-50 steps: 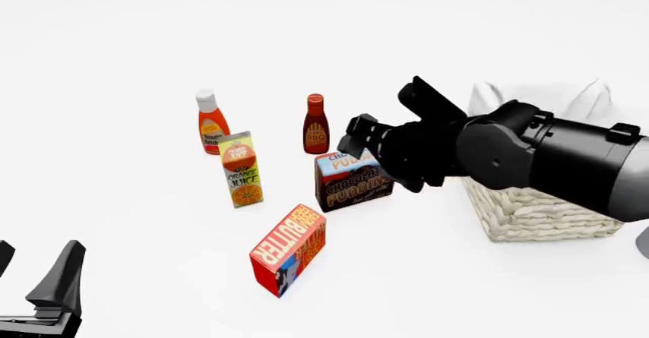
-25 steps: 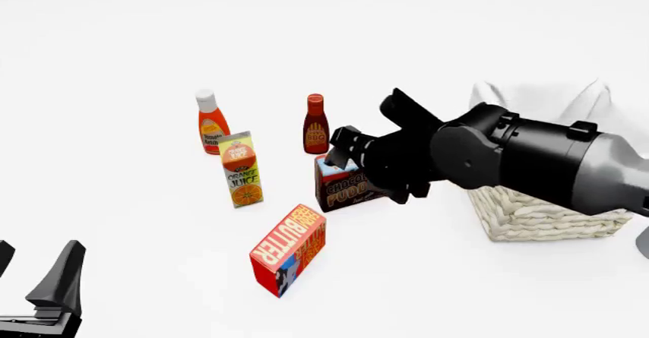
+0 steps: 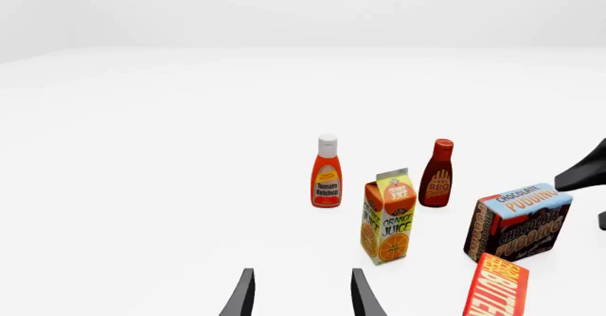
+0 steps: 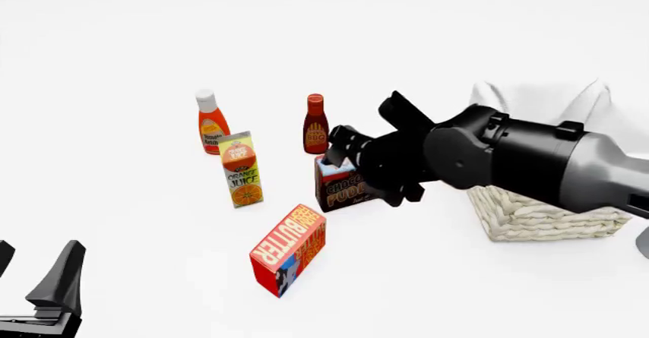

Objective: Pick the butter and place it in the basket.

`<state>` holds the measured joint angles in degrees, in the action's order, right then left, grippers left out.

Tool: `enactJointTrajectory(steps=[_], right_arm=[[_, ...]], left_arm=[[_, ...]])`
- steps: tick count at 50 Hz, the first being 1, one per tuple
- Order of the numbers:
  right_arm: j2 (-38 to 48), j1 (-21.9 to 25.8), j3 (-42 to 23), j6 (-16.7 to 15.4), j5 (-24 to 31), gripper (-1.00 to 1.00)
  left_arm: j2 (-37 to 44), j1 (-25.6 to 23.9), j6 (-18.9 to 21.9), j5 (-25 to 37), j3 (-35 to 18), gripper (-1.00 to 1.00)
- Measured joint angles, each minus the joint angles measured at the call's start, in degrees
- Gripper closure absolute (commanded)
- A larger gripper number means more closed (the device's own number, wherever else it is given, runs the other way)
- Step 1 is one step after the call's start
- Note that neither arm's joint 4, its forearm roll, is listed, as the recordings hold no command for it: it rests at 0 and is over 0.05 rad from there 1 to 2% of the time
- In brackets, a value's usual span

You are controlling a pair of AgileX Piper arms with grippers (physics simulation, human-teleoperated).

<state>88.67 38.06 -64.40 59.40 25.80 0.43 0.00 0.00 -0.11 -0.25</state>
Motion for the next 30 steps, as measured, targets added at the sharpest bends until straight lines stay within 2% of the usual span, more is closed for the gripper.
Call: enactJointTrajectory(steps=[30], right_arm=[[5.17, -0.41, -2.24, 1.95, -0.63, -1.0]], left_arm=[[0.0, 0.0, 0.0, 0.0, 0.0, -1.0]])
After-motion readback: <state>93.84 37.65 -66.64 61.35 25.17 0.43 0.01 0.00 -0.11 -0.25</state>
